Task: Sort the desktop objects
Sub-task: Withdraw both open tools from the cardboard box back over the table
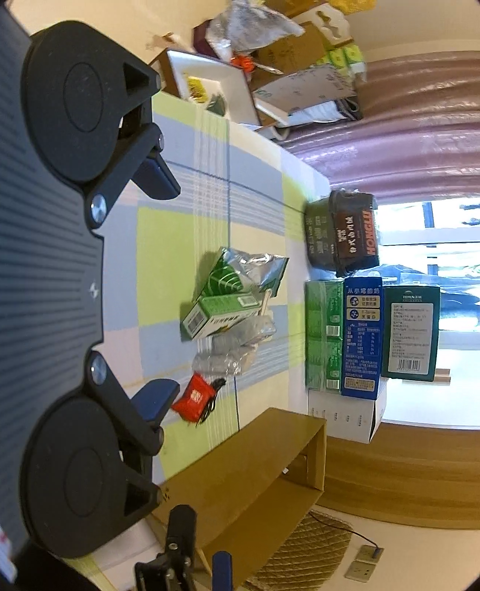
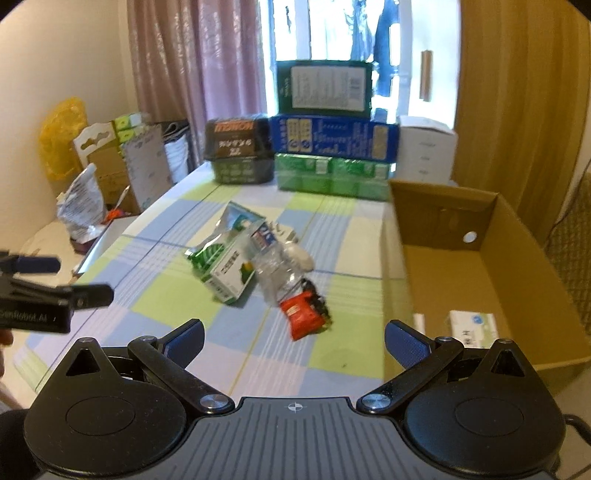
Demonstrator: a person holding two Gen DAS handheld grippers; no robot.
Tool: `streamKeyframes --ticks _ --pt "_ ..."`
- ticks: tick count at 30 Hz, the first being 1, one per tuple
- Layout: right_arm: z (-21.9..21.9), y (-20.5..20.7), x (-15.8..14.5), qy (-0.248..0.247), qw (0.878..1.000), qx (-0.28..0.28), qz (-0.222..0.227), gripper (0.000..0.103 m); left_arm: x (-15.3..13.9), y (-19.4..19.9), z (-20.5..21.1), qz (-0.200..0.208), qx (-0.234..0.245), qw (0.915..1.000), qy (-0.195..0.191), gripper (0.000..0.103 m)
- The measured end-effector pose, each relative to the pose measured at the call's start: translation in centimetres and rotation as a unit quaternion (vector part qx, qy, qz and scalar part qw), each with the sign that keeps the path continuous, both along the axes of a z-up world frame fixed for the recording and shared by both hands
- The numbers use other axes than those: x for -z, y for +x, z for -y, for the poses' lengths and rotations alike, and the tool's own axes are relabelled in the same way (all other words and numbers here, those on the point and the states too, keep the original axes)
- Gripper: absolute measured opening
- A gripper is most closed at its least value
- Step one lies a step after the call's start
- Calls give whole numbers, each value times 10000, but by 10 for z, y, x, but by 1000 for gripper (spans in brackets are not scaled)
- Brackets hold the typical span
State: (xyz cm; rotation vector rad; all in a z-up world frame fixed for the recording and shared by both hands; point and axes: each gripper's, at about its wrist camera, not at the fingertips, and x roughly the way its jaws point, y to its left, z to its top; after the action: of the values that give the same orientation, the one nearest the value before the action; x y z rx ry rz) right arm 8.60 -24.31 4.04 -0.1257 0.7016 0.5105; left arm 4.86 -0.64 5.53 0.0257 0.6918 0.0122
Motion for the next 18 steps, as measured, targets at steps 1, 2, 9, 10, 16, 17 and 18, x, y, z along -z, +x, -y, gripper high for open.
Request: streamKeyframes --ticks 1,2,9,10,16,17,18 --pt "-2 1 4 -10 10000 -36 -18 101 2 2 -1 19 -2 10000 17 101" --pt "-4 2 7 -16 10000 -76 -41 101 4 5 -2 28 -6 10000 30 101" --pt "-20 21 38 -161 9991 -365 -130 101 30 31 -8 162 104 9997 129 101" --pt "-22 24 43 -184 9989 -396 -142 101 34 36 -8 123 148 9997 142 101" --pt "-34 55 76 -358 9981 -477 -171 93 65 74 -4 -208 292 9990 273 101" --pt "-36 61 81 -397 9978 -486 -196 88 69 79 -3 -226 312 9987 326 101" --pt "-37 67 87 -430 9976 -491 -224 84 75 84 -2 -195 351 9984 385 101"
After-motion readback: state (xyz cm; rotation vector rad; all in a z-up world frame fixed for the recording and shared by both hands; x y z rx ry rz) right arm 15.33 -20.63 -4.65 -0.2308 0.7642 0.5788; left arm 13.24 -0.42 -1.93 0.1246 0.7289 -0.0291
